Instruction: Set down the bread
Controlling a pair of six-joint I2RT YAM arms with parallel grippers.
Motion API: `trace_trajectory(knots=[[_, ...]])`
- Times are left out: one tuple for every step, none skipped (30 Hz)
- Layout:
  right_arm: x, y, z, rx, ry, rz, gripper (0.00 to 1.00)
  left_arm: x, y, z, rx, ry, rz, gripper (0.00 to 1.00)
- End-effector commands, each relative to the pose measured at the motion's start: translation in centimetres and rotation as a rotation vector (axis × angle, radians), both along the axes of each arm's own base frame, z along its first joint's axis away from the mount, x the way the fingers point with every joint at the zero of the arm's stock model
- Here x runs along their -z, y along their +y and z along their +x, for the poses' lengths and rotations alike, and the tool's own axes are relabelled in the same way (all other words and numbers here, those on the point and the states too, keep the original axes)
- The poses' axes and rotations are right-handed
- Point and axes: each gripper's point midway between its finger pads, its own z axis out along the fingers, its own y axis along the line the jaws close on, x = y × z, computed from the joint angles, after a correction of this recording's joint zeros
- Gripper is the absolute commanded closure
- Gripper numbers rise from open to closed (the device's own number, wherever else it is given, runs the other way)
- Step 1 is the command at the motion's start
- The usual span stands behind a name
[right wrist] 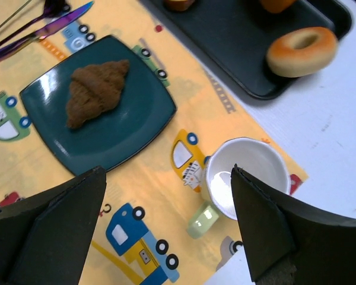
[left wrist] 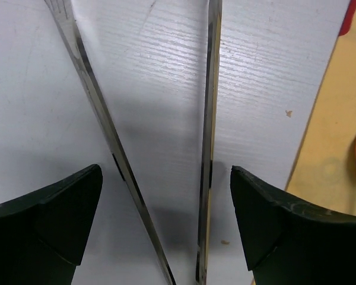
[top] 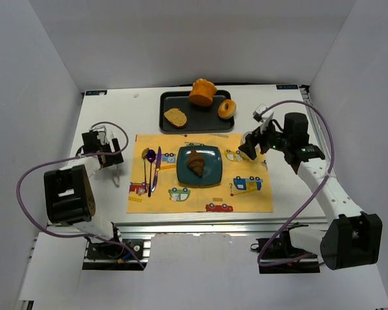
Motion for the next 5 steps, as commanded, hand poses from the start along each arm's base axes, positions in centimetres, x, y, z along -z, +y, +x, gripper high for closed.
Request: trace_trajectory(knots=[[-2.9, -0.7, 2.2, 0.108, -0.042, 0.024, 0.11, -5.0, -0.2, 1.2, -0.038, -0.128, -0.05, 0.02], [-3.2, -0.6, 2.3, 0.107, -0.045, 0.026, 0.1, -7.1, -0.3, 1.4, -0.039, -0.184, -0.055, 0.02], [-3.2, -0.5, 2.3, 0.103, -0.045, 0.025, 0.11, -8.2, -0.5, 1.5, -0.049, -0.219, -0.067, 0.02], [-3.3, -0.4, 2.3, 0.095, -0.049, 0.028, 0.11, -9.1, -0.8, 1.4, -0.076, -0.253, -0.099, 0.02], [-3.5, 0.0, 2.0, 0.065, -0.055, 0.041, 0.11, -11.4, -1.1, 1.4, -0.074, -0.327, -0.11, 0.02]])
